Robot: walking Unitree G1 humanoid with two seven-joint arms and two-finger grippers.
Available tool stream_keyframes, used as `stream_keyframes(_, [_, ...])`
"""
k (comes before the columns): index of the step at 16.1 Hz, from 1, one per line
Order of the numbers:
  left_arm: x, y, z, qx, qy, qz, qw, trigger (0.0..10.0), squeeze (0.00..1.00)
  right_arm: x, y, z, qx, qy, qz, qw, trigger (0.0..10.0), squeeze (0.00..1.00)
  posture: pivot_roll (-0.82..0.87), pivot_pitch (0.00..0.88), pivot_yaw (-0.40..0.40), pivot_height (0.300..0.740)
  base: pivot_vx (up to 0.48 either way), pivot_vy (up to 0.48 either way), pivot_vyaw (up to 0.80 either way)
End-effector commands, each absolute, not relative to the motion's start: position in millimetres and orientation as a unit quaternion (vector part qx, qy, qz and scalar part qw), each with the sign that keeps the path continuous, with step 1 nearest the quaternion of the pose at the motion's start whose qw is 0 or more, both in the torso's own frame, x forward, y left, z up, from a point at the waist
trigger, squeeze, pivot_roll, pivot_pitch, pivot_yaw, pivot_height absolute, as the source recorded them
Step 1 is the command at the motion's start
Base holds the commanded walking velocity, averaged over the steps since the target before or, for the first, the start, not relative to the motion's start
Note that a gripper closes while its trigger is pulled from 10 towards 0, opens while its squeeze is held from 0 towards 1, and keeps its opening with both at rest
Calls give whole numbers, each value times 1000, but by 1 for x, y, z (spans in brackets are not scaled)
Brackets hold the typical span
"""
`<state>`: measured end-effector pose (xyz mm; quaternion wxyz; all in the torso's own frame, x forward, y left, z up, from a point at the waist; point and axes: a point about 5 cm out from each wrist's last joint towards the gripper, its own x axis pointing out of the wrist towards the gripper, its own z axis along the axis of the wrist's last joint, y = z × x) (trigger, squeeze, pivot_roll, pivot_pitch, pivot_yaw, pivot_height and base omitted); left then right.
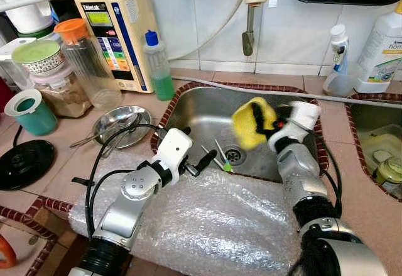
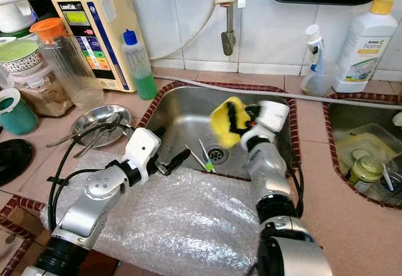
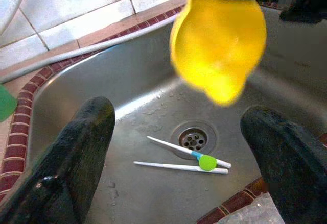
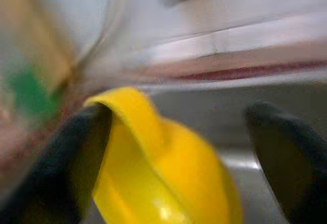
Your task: Kitchen organization
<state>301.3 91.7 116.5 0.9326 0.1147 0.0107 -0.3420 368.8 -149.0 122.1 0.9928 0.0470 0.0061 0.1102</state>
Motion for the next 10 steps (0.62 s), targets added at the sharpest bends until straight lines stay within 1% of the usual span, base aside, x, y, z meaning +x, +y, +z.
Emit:
stream_keyframes(1, [303, 93, 117, 126, 10, -339, 932, 10000, 0, 365, -129, 104, -60, 77, 177, 979, 10000, 957, 100, 0, 131, 740, 0, 0, 0])
stream_keyframes(2, [302, 93, 117, 127, 10, -341, 932, 10000, 0, 367, -128, 110, -20, 62, 172, 983, 10000, 576, 100, 0, 133, 740, 0, 0, 0])
stream_keyframes(3, [302, 93, 117, 128, 10, -342, 931, 10000, 0, 368, -130, 113, 9, 59, 159, 985, 10000, 27, 100, 0, 133, 740, 0, 0, 0])
stream_keyframes(4, [302, 93, 117, 129, 10, -342, 931, 10000, 0, 368, -127, 109, 31, 88, 175, 980, 10000, 0, 100, 0, 134, 740, 0, 0, 0])
stream_keyframes(5, [302, 93, 117, 130, 11, -343, 930, 10000, 0, 367, -125, 109, 36, 93, 181, 978, 10000, 0, 101, 0, 134, 740, 0, 0, 0])
stream_keyframes(6, [302, 93, 116, 130, 11, -343, 930, 10000, 0, 369, -126, 110, 69, 96, 167, 979, 10000, 0, 101, 0, 134, 740, 0, 0, 0])
stream_keyframes(7, [302, 93, 116, 130, 12, -345, 929, 10000, 0, 369, -130, 104, 45, 125, 155, 979, 10000, 0, 101, 0, 133, 740, 0, 0, 0])
stream_keyframes(8, [302, 93, 116, 129, 13, -347, 929, 10000, 0, 366, -127, 101, -6, 131, 182, 974, 10000, 0, 102, 0, 134, 740, 0, 0, 0])
stream_keyframes(10, [301, 92, 116, 128, 13, -352, 927, 10000, 0, 361, -123, 96, -66, 137, 225, 963, 10000, 0, 103, 0, 133, 740, 0, 0, 0])
